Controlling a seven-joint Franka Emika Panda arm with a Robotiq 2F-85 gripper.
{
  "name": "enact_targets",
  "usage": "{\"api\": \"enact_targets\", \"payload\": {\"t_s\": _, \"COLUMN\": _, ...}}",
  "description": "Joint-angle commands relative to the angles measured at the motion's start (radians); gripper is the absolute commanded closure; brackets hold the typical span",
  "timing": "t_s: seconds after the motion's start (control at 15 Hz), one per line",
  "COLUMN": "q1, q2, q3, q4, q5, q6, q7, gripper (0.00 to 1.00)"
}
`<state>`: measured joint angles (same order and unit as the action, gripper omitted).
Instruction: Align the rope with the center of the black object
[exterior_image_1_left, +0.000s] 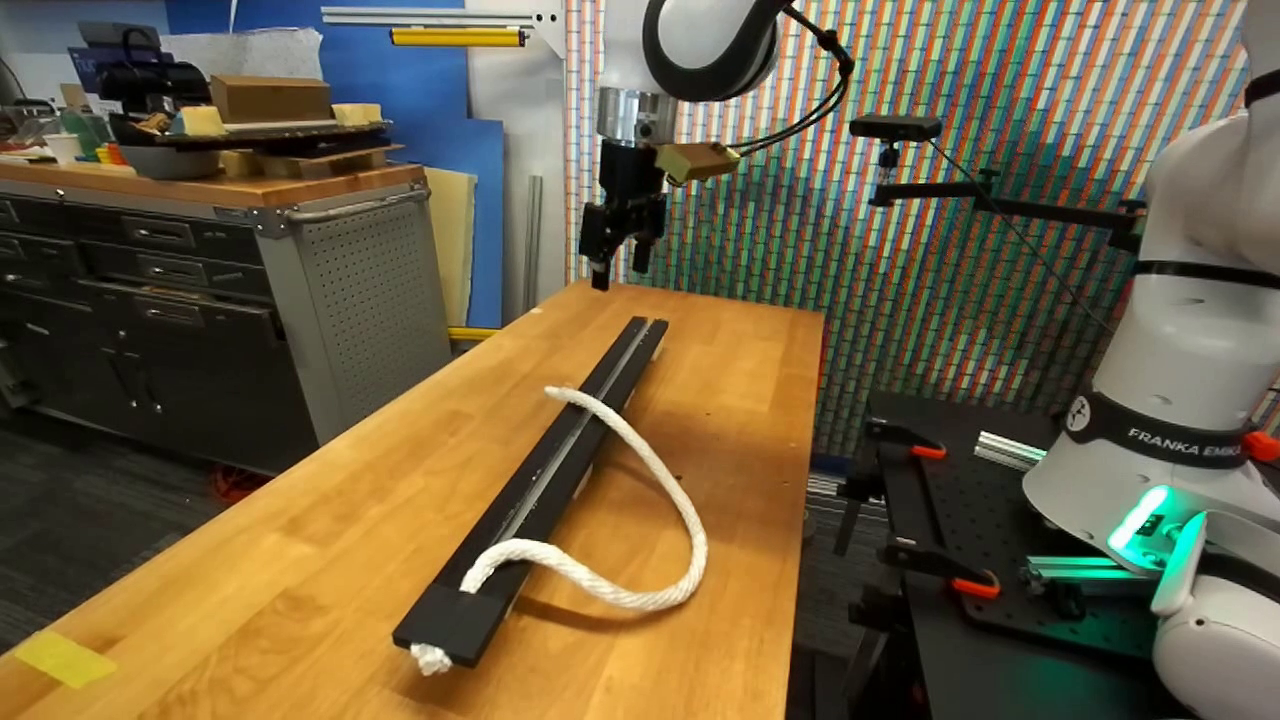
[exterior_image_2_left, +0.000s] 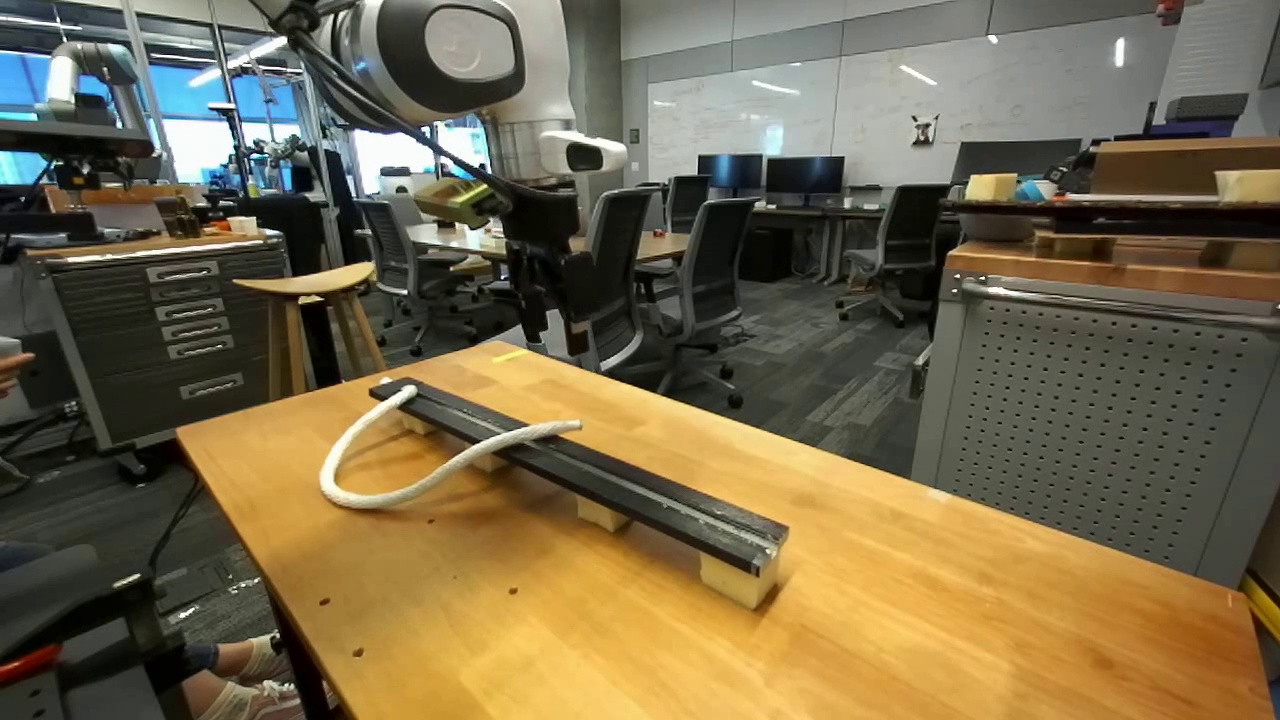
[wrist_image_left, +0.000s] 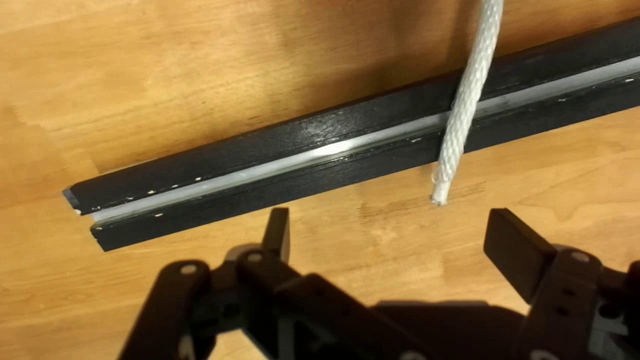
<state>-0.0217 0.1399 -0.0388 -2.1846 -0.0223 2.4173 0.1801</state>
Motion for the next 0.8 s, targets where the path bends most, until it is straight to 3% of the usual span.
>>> {"api": "enact_targets", "payload": {"t_s": 0.0, "q1": 0.021, "q2": 0.084, "q3": 0.010, "q4": 0.111, "q5": -0.002, "q6": -0.042, "q7": 0.017, "gripper": 0.00}}
{"api": "enact_targets", "payload": {"t_s": 0.67, "q1": 0.079, "q2": 0.287, "q3": 0.013, "q4": 0.337, "q5": -0.019, "q6": -0.149, "q7": 0.051, "gripper": 0.00}}
{"api": "enact_targets", "payload": {"t_s": 0.73, "q1": 0.070, "q2": 0.245, "q3": 0.009, "q4": 0.256, "q5": -0.013, "q6": -0.097, "q7": 0.038, "gripper": 0.00}}
